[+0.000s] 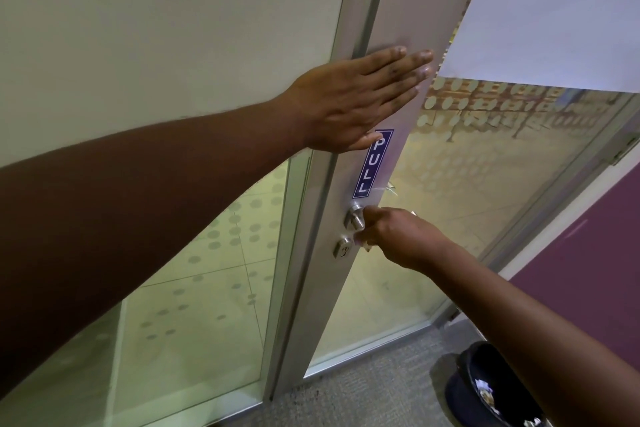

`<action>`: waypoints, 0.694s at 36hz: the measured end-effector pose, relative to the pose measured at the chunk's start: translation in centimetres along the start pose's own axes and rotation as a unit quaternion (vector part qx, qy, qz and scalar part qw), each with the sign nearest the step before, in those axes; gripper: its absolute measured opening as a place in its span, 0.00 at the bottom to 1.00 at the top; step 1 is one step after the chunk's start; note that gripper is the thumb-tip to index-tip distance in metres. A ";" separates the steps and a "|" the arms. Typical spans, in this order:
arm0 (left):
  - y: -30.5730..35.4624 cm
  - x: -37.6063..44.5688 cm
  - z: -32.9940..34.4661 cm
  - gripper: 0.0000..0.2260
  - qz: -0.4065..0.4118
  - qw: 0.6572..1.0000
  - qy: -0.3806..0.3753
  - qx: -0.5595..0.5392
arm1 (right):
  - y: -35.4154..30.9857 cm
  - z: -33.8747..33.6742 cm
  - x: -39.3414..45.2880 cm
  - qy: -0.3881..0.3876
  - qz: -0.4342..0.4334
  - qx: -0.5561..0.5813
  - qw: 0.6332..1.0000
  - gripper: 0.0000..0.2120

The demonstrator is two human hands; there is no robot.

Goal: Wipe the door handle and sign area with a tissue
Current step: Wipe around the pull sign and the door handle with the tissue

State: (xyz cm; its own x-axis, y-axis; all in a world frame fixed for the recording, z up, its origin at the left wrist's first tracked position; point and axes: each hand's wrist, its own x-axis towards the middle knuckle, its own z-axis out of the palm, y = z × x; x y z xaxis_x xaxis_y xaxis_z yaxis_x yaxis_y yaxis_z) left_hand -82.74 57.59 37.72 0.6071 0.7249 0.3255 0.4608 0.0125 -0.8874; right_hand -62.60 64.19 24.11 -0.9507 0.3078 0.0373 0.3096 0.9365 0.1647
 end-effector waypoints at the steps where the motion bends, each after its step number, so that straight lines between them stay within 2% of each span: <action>1: 0.0 0.0 0.0 0.36 0.000 1.000 0.000 0.000 | 0.2 -0.1 -0.1 -0.004 -0.001 0.005 1.000 0.17; 4: 0.0 0.0 0.1 0.35 -0.001 1.000 0.002 0.001 | 0.9 -0.6 -0.3 -0.019 0.008 0.025 0.999 0.17; 7: 0.0 0.0 0.2 0.35 0.003 1.000 0.003 0.011 | 1.3 -1.1 -0.1 0.000 0.031 0.060 0.998 0.15; 14: 0.2 0.0 0.3 0.36 0.004 1.000 0.006 0.021 | -0.2 -0.1 1.2 0.025 0.077 0.066 0.995 0.09; 19: 0.1 0.0 0.3 0.35 0.004 1.000 0.009 0.025 | -1.1 0.8 1.2 0.069 0.089 0.035 0.993 0.08; 25: 0.1 0.0 0.1 0.35 0.004 1.000 0.010 0.020 | -1.9 1.5 -0.3 0.048 0.058 -0.075 0.994 0.09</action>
State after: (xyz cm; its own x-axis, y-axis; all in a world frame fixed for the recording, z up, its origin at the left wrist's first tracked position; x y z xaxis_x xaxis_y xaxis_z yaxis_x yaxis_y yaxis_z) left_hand -82.81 57.66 37.57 0.6242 0.7107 0.3246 0.4296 0.0349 -0.9024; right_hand -62.85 62.60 22.36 -0.9080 0.3880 0.1583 0.4185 0.8575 0.2993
